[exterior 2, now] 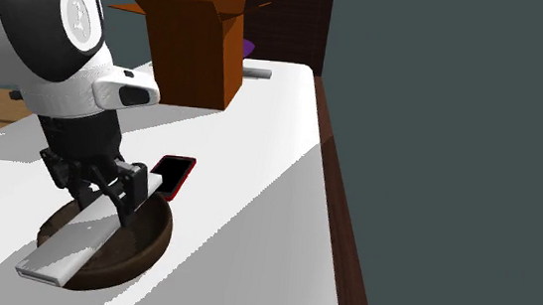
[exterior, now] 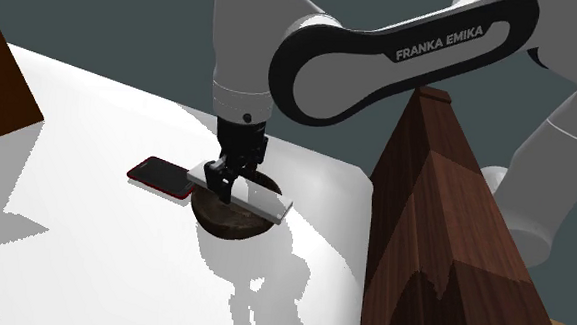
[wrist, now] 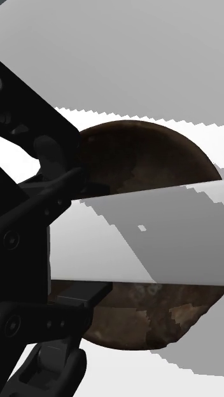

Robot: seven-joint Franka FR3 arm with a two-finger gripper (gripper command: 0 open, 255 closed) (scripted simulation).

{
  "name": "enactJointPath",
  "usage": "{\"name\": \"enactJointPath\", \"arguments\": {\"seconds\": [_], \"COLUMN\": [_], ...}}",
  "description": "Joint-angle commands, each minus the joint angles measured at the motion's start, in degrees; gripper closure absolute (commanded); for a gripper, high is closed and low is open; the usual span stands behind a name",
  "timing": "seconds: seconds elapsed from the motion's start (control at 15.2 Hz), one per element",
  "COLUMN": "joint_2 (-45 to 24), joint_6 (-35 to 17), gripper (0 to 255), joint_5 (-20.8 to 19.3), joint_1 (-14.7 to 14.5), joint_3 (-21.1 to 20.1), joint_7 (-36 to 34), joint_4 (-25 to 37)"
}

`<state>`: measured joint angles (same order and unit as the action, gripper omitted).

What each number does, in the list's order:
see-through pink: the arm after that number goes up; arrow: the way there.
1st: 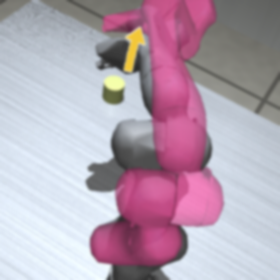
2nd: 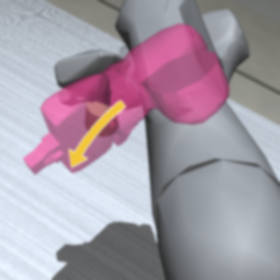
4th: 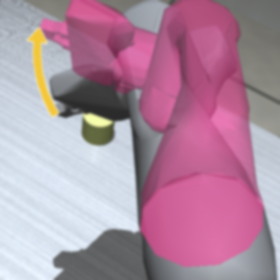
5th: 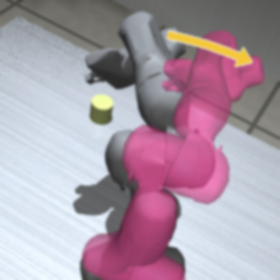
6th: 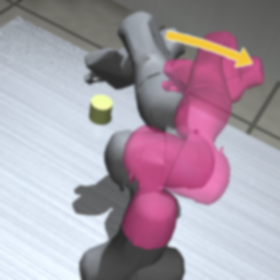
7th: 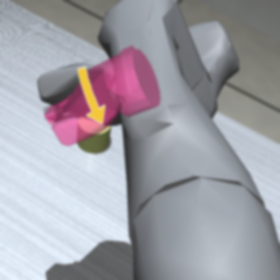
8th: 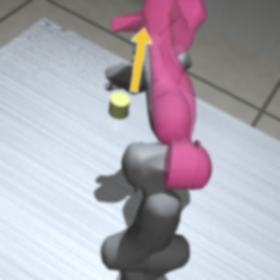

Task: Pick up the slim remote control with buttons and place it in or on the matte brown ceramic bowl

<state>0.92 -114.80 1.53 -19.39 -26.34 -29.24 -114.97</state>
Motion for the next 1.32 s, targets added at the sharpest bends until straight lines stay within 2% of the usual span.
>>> {"name": "enactJointPath", "arguments": {"seconds": [0.0,0.07,0.13,0.46,0.73,1.25], "joint_2": [-0.1,-0.1,-0.1,-0.1,1.5,1.5], "joint_6": [-0.1,-0.1,0.0,-0.1,7.1,7.1], "gripper": [255,255,0,0,0,0], "joint_5": [0.0,0.0,0.0,0.0,0.7,0.7], "joint_1": [0.0,0.0,0.0,0.0,0.2,0.2], "joint_3": [0.0,0.0,0.0,0.0,0.3,0.3], "joint_7": [0.0,0.0,0.0,0.0,0.5,0.5], "joint_4": [-0.1,-0.1,-0.1,-0.1,5.6,5.6]}}
